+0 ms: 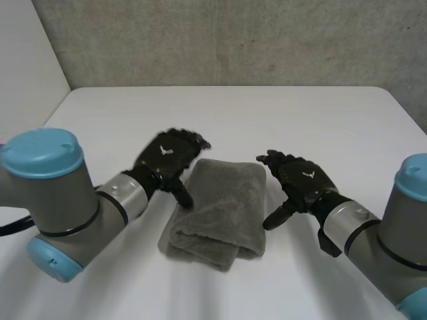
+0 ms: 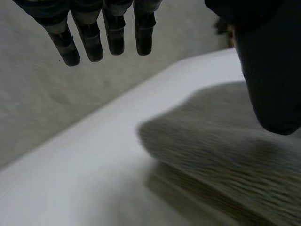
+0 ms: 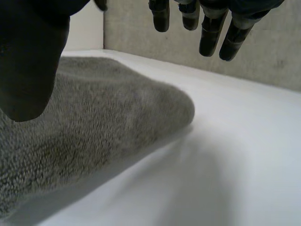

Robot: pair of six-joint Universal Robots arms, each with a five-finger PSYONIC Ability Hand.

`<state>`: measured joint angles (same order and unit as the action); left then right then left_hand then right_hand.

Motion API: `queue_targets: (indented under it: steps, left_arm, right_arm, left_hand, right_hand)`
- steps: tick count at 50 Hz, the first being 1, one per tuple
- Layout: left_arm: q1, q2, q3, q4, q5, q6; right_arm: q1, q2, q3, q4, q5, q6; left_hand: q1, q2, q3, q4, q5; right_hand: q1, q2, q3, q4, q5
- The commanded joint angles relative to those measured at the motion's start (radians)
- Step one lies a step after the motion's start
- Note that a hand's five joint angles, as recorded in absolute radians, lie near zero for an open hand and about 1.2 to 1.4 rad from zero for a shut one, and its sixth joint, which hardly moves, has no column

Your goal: Fold the towel.

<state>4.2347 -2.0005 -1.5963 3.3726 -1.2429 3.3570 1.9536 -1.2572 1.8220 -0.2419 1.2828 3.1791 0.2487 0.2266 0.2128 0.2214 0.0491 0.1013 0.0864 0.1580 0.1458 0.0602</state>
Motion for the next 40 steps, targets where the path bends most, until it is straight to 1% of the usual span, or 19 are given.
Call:
queue_targets:
  steps: [1,3,7,11,16,20,24,32,40]
  left_arm:
    - [-0.01,-0.076,0.045,-0.084,0.029,0.009]
    - [-0.009,-0.083,0.051,-0.093,0.03,0.015]
    - [-0.001,-0.098,0.053,-0.101,0.028,0.067]
    - [0.005,-0.109,0.053,-0.096,0.017,0.127]
    - [0.013,-0.136,0.056,-0.09,0.014,0.159]
    - [0.027,-0.141,0.056,-0.09,-0.004,0.16]
    - [0.034,-0.141,0.055,-0.09,-0.041,0.162]
    - [0.033,-0.147,0.045,-0.09,-0.047,0.162]
    - [0.031,-0.138,0.045,-0.091,-0.049,0.153]
  right_arm:
    - [0.018,0.074,-0.003,-0.066,0.001,0.107]
    - [0.019,0.079,-0.003,-0.077,0.006,0.122]
    - [0.024,0.136,-0.004,-0.112,0.013,0.15]
    - [0.03,0.176,-0.016,-0.122,0.017,0.141]
    - [0.037,0.203,-0.035,-0.122,0.032,0.13]
    - [0.041,0.222,-0.047,-0.12,0.04,0.111]
    - [0.041,0.223,-0.056,-0.122,0.043,0.064]
    - [0.045,0.251,-0.078,-0.119,0.055,-0.042]
    - [0.045,0.256,-0.089,-0.109,0.072,-0.062]
  left_hand:
    - [-0.082,-0.06,-0.038,-0.047,-0.049]
    - [-0.082,-0.06,-0.038,-0.047,-0.049]
    - [-0.082,-0.06,-0.038,-0.047,-0.049]
    - [-0.082,-0.06,-0.038,-0.047,-0.049]
    - [-0.082,-0.06,-0.038,-0.047,-0.049]
    - [-0.082,-0.06,-0.038,-0.047,-0.049]
    - [-0.082,-0.06,-0.038,-0.047,-0.049]
    - [-0.082,-0.06,-0.038,-0.047,-0.049]
    - [-0.085,-0.063,-0.038,-0.047,-0.049]
  right_hand:
    - [-0.101,-0.086,0.017,0.029,-0.06]
    - [-0.101,-0.086,0.017,0.029,-0.06]
    - [-0.101,-0.086,0.017,0.029,-0.06]
    - [-0.101,-0.086,0.017,0.029,-0.06]
    - [-0.101,-0.086,0.017,0.029,-0.06]
    - [-0.101,-0.086,0.017,0.029,-0.06]
    - [-0.101,-0.086,0.017,0.029,-0.06]
    - [-0.101,-0.086,0.017,0.029,-0.06]
    - [-0.101,-0.086,0.017,0.029,-0.06]
